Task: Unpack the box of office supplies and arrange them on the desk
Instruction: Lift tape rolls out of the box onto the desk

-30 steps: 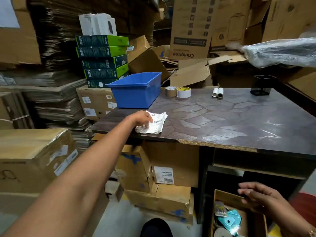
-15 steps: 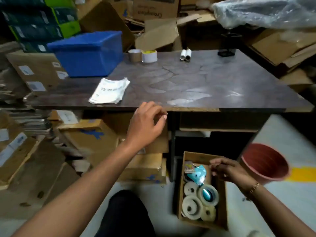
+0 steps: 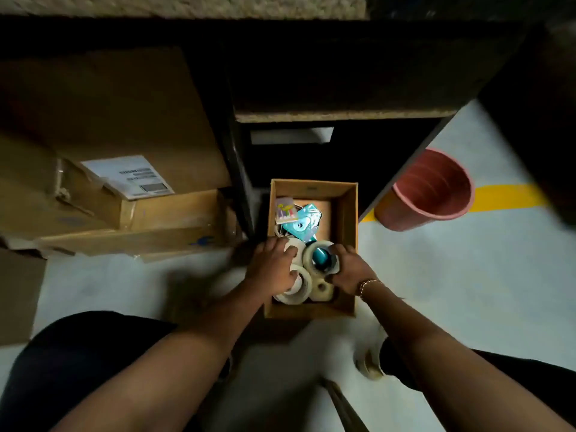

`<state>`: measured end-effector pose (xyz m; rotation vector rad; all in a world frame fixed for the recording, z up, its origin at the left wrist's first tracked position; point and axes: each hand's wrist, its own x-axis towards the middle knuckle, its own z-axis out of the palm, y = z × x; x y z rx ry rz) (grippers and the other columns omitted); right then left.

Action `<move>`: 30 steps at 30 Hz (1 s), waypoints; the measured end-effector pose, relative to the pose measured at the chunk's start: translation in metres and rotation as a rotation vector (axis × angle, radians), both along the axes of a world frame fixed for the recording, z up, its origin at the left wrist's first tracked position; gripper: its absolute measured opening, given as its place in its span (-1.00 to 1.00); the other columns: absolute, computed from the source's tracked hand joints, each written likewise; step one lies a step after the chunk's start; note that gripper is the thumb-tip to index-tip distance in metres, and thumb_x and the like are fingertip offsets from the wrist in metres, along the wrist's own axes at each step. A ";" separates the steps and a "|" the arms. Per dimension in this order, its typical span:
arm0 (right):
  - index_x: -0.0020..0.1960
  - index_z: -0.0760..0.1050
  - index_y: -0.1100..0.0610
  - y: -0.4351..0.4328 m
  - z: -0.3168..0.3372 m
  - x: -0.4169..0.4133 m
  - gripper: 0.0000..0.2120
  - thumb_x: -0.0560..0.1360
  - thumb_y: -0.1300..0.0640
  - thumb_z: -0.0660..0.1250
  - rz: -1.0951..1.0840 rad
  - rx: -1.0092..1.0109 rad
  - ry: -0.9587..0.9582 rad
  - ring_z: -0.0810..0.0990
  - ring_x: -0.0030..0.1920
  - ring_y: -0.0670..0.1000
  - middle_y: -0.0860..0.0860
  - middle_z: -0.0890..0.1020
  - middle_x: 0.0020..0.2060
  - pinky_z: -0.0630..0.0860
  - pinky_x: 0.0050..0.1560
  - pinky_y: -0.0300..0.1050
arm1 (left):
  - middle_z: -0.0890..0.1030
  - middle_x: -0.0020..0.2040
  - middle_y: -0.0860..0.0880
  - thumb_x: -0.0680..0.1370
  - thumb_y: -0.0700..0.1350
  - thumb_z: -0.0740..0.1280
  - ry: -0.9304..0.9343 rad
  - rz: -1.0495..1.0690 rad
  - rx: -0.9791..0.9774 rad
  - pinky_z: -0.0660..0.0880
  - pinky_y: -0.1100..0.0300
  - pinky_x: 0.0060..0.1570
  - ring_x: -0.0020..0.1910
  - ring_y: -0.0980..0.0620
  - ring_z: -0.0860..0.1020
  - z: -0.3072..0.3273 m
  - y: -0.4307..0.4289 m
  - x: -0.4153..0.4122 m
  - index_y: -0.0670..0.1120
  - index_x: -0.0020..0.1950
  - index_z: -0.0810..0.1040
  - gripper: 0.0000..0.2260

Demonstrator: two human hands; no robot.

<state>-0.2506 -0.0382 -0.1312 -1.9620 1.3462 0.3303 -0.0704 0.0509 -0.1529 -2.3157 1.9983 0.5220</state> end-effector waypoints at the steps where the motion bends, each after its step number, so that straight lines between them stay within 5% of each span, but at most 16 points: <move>1: 0.46 0.27 0.07 -0.002 -0.011 0.004 -0.22 0.31 0.11 0.52 0.043 -0.016 0.031 0.47 0.29 0.20 0.13 0.40 0.31 0.48 0.28 0.03 | 0.35 0.42 -0.03 0.45 0.19 0.28 -0.008 -0.012 0.024 0.25 0.00 0.32 0.39 -0.10 0.29 -0.012 -0.003 -0.006 0.03 0.40 0.37 -0.45; 7: 0.53 0.10 0.05 -0.016 -0.073 0.018 -0.12 0.35 0.04 0.51 0.291 -0.194 0.238 0.25 0.47 0.20 0.11 0.20 0.51 0.39 0.36 0.10 | 0.19 0.53 -0.13 0.43 0.22 0.32 0.155 0.096 0.224 0.18 -0.07 0.44 0.52 -0.18 0.12 -0.085 -0.010 -0.041 -0.02 0.50 0.19 -0.28; 12: 0.59 -0.17 0.00 -0.023 -0.114 0.019 0.05 0.39 0.02 0.51 0.442 -0.279 0.364 0.01 0.56 0.30 0.18 -0.09 0.59 0.22 0.49 0.17 | 0.02 0.59 -0.22 0.43 0.15 0.38 0.140 0.271 0.197 0.05 -0.13 0.50 0.55 -0.29 0.00 -0.122 -0.001 -0.067 -0.09 0.58 -0.02 -0.12; 17: 0.55 -0.38 -0.05 -0.037 -0.136 0.028 0.18 0.37 -0.04 0.53 0.478 -0.305 0.383 0.01 0.54 0.38 0.22 -0.14 0.58 0.15 0.49 0.22 | 0.11 0.57 -0.25 0.26 0.28 0.47 0.031 0.274 0.127 0.21 -0.20 0.42 0.53 -0.34 0.11 -0.139 0.007 -0.074 -0.10 0.57 0.10 0.03; 24: 0.58 -0.21 -0.01 -0.041 -0.138 0.028 0.19 0.28 -0.03 0.59 0.459 -0.295 0.364 0.14 0.50 0.35 0.23 0.04 0.56 0.22 0.46 0.23 | 0.35 0.43 -0.23 0.32 0.09 0.50 -0.063 0.232 0.087 0.37 -0.14 0.27 0.34 -0.29 0.35 -0.144 0.003 -0.069 -0.10 0.48 0.27 -0.19; 30: 0.58 -0.17 -0.03 -0.044 -0.097 0.030 0.11 0.29 -0.09 0.50 0.285 -0.449 0.203 0.21 0.43 0.32 0.20 0.10 0.53 0.27 0.42 0.20 | 0.34 0.42 -0.17 0.22 0.39 0.42 -0.025 0.193 -0.035 0.31 -0.11 0.34 0.34 -0.23 0.35 -0.101 -0.017 -0.048 -0.04 0.51 0.20 -0.01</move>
